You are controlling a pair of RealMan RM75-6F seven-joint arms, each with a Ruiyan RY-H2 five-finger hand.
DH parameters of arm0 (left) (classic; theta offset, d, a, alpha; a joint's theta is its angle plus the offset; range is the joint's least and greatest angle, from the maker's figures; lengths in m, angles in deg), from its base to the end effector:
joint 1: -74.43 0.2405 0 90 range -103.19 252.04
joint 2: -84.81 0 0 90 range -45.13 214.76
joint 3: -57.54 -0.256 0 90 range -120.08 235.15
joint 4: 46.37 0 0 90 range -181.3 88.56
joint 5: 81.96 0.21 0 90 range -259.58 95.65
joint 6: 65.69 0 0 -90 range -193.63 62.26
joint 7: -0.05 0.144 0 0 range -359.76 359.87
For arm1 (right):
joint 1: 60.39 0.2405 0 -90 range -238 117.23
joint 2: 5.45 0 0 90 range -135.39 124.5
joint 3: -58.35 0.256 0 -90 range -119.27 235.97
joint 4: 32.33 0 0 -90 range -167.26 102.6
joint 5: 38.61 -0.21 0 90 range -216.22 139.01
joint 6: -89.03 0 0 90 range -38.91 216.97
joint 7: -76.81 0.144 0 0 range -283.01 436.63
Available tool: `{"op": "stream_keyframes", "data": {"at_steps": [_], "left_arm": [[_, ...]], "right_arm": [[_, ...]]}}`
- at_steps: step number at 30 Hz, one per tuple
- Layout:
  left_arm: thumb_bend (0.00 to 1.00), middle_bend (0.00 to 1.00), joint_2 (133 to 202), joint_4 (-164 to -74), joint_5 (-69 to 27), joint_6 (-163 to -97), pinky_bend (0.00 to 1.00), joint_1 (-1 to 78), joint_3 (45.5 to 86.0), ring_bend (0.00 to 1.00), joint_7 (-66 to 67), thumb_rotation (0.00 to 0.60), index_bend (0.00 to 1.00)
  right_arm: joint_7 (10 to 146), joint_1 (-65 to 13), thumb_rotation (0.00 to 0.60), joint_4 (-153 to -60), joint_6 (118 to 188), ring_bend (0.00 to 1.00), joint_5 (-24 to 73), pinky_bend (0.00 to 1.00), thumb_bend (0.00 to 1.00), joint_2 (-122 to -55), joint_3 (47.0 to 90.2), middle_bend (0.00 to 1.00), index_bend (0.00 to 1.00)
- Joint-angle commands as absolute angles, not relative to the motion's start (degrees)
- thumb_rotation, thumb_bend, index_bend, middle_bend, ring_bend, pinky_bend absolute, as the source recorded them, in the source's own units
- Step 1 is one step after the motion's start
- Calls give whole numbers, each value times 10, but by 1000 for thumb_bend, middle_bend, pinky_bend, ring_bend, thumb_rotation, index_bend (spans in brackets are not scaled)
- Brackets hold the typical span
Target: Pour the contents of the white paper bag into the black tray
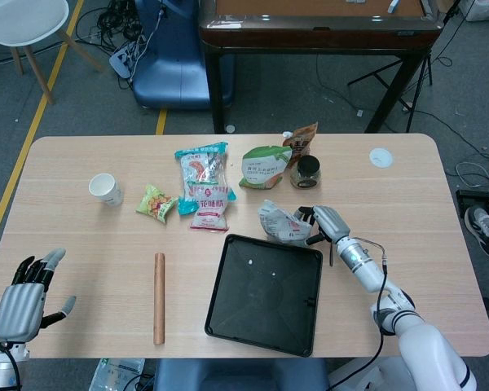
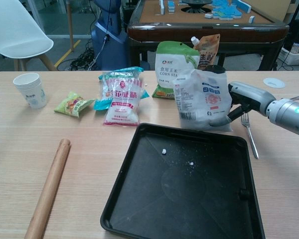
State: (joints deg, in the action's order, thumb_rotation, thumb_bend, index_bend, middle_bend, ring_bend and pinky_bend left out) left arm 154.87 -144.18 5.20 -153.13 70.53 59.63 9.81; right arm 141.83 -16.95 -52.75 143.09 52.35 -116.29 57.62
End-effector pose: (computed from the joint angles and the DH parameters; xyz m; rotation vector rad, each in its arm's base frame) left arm -0.2803 0.1709 0.1228 -1.3776 -0.9104 -0.9423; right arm -0.2539 -0.3992 -0.0477 1.6582 -1.4989 1.2250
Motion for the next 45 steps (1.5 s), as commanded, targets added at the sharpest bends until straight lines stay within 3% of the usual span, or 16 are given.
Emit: {"op": "stream_keyframes", "data": {"at_steps": [1, 9, 16, 28, 45], "left_arm": [[257, 129, 1549, -1441, 52, -1530, 59, 705, 596, 152, 96, 600, 97], [257, 130, 1546, -1441, 52, -1530, 59, 706, 594, 149, 87, 600, 97], [257, 129, 1547, -1440, 54, -1530, 58, 706, 594, 147, 83, 600, 97], [257, 129, 1550, -1442, 56, -1526, 59, 703, 593, 146, 89, 600, 97], [257, 129, 1545, -1441, 59, -1531, 58, 705, 591, 145, 83, 600, 97]], "right_arm": [[1398, -170, 600, -537, 1441, 351, 534, 435, 57, -1153, 566, 457, 610], [1343, -173, 600, -565, 1453, 310, 547, 385, 54, -1127, 553, 441, 595], [1315, -175, 600, -591, 1443, 248, 543, 305, 42, -1102, 552, 389, 495], [1284, -202, 600, -666, 1480, 196, 548, 256, 7, -1050, 542, 339, 402], [1157, -247, 600, -811, 1552, 193, 526, 254, 0, -949, 564, 337, 394]]}}
